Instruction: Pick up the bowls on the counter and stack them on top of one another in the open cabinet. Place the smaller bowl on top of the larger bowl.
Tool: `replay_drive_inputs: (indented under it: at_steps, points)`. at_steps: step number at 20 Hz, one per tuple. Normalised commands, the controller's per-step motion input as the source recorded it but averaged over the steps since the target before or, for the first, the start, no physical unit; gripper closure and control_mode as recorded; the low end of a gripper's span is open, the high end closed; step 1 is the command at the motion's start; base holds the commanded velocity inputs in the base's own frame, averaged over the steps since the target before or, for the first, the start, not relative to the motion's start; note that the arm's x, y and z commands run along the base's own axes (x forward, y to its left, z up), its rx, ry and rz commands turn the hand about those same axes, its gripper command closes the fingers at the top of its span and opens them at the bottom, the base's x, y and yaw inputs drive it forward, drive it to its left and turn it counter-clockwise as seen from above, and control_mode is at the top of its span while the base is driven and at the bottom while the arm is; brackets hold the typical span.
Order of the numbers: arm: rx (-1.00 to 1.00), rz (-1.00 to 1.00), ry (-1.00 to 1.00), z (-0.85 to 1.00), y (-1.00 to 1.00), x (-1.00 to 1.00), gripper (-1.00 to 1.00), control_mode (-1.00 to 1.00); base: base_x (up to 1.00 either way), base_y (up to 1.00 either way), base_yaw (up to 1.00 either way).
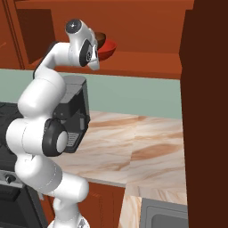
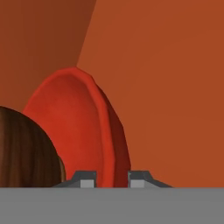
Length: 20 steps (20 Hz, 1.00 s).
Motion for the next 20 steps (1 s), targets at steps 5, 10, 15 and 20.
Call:
replay_drive_inputs:
  at_steps: [5,10,15,20]
  points:
    - [-0.01,0.0,0.03,-0.07,0.11,0.02,1.0,-1.0,0.0,0.0,0.0]
    - [-0.01,0.0,0.06,-0.03,0.09,0.04,1.0,-1.0,0.0,0.0,0.0]
    - [-0.01,0.0,0.08,0.0,0.13,0.03,-1.0,-1.0,0.0,0.0,0.0]
    - [-0.01,0.0,0.06,0.0,0.11,0.0,-1.0,-1.0,0.0,0.0,0.0]
